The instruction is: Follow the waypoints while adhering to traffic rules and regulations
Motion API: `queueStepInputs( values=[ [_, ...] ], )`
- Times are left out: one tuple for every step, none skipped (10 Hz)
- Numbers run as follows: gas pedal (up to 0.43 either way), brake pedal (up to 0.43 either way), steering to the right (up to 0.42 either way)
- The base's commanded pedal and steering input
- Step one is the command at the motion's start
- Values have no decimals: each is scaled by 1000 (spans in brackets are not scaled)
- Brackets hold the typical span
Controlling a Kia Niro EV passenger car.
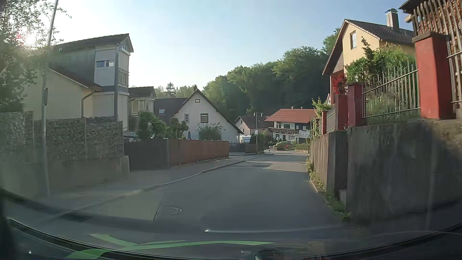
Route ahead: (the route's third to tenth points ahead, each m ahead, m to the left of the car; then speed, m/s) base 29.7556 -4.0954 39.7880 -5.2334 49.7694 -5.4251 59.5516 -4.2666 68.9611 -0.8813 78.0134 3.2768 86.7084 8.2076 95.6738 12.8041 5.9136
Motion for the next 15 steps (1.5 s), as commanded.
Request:
queueStepInputs(
  values=[
    [0,61,45],
    [0,55,42],
    [0,61,38],
    [0,61,34],
    [0,61,30],
    [0,67,27],
    [0,67,27],
    [0,67,27],
    [0,67,30],
    [0,67,36],
    [0,67,44],
    [0,73,48],
    [0,73,48],
    [0,73,49],
    [0,73,50]
  ],
)
